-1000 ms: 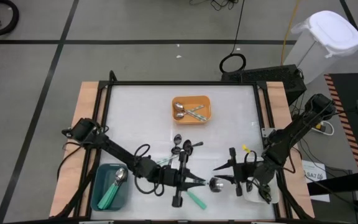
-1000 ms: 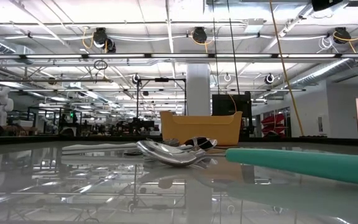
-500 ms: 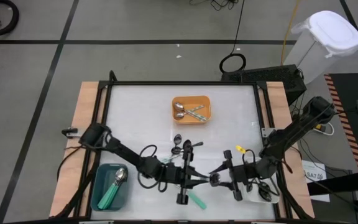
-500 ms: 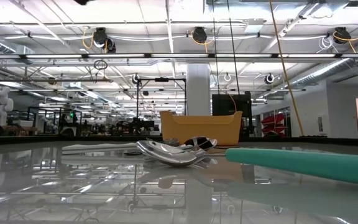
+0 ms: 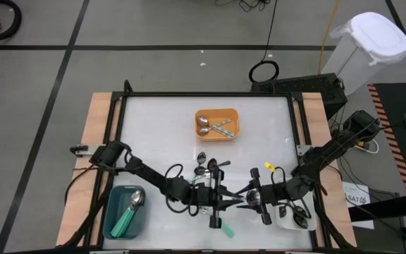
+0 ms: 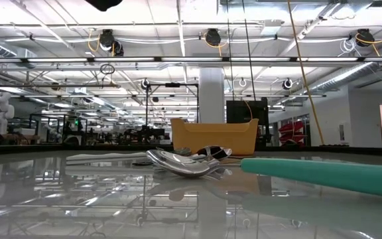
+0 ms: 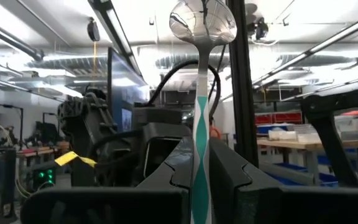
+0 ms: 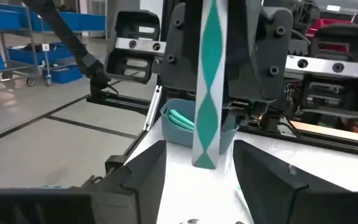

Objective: Sort silverware by color (type)
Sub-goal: Put the white patterned spoon into the yellow bin, then put the black spoon into the white bin

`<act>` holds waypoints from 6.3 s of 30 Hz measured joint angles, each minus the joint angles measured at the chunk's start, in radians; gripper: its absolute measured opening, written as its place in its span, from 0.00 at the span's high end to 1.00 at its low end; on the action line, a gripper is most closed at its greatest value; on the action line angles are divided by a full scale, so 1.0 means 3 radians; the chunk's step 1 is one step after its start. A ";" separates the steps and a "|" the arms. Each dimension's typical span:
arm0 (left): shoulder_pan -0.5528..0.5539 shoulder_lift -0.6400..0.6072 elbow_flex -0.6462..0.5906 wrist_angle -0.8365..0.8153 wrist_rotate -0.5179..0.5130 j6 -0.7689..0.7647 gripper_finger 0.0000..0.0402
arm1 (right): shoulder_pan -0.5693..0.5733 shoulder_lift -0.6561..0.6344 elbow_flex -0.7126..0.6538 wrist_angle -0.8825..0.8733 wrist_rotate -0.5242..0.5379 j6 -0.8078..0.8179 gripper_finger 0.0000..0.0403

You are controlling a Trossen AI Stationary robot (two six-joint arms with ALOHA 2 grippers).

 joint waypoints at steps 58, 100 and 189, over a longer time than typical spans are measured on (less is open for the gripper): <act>-0.0052 -0.1049 -0.0002 -0.3728 -0.1058 -0.1238 0.68 | -0.0564 -0.0567 0.0004 -0.1146 0.0607 0.0001 0.87; 0.0131 -0.1353 0.0002 -0.5944 -0.0898 -0.1773 0.67 | -0.3518 0.1191 0.0783 -0.2117 -0.1162 -0.0489 0.85; -0.0039 -0.1626 -0.0001 -0.6356 -0.0915 -0.2131 0.67 | -0.2356 -0.0138 0.0834 -0.3383 -0.0968 0.0379 0.82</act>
